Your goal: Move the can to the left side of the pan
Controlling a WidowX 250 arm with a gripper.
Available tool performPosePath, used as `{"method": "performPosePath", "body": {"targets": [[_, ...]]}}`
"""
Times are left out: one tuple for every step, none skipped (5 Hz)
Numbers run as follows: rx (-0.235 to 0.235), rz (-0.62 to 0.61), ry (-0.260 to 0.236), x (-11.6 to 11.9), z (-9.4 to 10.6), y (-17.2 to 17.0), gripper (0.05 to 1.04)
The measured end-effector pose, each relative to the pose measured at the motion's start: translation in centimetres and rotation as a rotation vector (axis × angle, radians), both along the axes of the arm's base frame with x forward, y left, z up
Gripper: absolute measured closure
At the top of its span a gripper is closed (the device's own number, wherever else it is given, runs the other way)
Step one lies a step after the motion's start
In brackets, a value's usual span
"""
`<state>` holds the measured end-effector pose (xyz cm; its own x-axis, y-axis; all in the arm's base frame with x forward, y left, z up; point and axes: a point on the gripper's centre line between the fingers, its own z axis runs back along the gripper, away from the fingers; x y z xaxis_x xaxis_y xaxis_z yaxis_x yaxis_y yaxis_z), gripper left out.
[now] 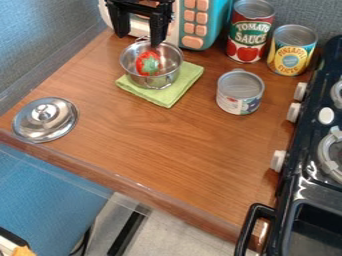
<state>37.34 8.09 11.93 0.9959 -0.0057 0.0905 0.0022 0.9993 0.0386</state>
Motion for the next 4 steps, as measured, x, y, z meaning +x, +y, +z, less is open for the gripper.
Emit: {"method": "performPosePath", "body": {"targets": [[-0.009,0.002,0.036,-0.1,-1.4,-0.2,0.082],[-0.02,-0.069,0.026,0.6,-1.9,-3.9,0.082],[-0.032,-0.179,0.009,1.1,-1.9,-8.8,0.082],[-0.054,-0.273,-0.025,1.3,-1.9,-13.1,0.082]]}}
